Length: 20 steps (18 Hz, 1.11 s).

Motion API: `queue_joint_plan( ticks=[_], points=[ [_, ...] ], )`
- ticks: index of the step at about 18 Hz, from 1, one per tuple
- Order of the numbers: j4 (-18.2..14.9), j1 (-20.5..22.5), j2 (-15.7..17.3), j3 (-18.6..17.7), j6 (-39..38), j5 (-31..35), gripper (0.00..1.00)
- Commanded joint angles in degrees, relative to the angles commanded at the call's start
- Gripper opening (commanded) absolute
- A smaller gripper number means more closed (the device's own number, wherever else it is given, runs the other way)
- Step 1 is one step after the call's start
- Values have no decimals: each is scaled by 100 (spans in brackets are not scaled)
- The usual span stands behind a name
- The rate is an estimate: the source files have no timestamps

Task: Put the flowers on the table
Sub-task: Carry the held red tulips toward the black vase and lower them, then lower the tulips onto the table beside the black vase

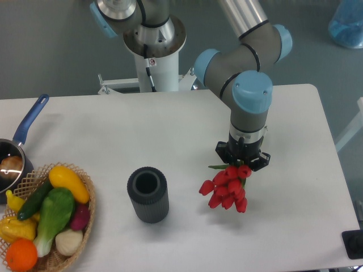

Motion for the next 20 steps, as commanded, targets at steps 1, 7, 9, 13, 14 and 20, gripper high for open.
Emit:
queue_joint_plan(
  ticks=[1,7,9,13,14,20],
  points=[
    [9,0,-35,0,0,0,34],
    [26,9,-114,44,9,0,41],
    [26,9,-123,44,9,0,42],
    [26,18,-114,53,9,0,43],
    [26,18,-114,53,9,0,49],
    [35,26,-114,53,17,9,67]
  ],
)
